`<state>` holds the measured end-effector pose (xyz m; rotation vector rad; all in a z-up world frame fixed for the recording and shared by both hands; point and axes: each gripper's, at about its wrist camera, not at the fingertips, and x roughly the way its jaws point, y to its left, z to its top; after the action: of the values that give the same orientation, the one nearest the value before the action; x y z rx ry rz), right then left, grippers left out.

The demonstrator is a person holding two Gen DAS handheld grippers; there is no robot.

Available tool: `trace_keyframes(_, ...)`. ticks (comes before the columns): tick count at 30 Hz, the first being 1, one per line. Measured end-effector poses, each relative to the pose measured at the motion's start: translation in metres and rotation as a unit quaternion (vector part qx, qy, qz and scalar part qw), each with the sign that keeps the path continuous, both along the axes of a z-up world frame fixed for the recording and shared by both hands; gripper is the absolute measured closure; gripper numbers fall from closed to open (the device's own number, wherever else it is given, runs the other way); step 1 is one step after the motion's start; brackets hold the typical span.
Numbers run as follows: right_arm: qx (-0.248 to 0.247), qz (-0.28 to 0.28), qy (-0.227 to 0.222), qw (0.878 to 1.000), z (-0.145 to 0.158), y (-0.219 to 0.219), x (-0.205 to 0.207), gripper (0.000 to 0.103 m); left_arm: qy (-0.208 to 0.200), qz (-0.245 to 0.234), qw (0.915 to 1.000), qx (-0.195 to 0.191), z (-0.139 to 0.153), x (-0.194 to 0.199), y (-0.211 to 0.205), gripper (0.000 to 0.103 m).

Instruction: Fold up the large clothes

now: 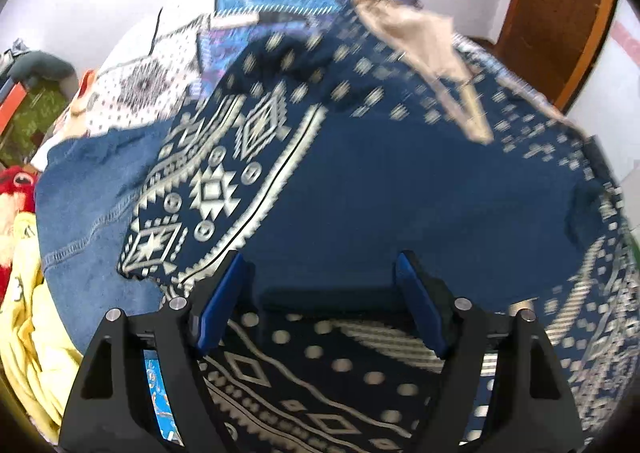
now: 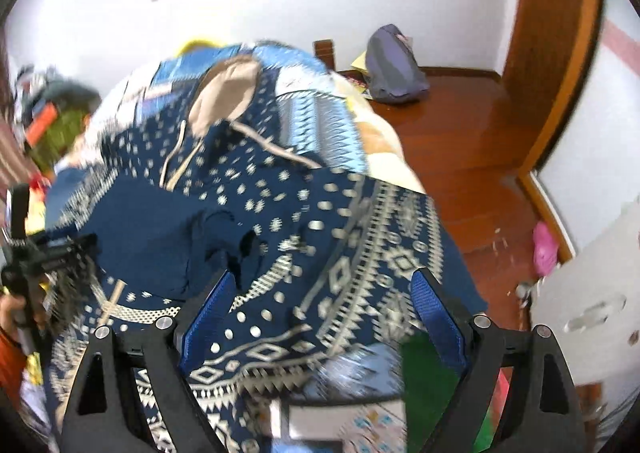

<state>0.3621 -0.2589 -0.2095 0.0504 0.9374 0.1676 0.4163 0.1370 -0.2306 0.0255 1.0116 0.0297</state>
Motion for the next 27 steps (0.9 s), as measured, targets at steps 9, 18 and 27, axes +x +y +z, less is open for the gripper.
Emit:
trace_keyframes(9, 0.08, -0.054, 0.068, 0.993, -0.036, -0.065, -0.02, 0.015, -0.012, -0.056, 0.9979, -0.03, 0.015, 0.018, -0.062, 0.021)
trace_keyframes(18, 0.239, -0.084, 0.126, 0.959, -0.102, -0.101, 0.013, 0.015, 0.002, -0.08, 0.9956, -0.048, -0.006, 0.024, -0.095, 0.021)
trace_keyframes(27, 0.247, -0.169, 0.101, 0.949, -0.127, -0.114, 0.069, 0.034, -0.013, -0.064, 0.996, -0.062, 0.002, 0.016, -0.076, 0.021)
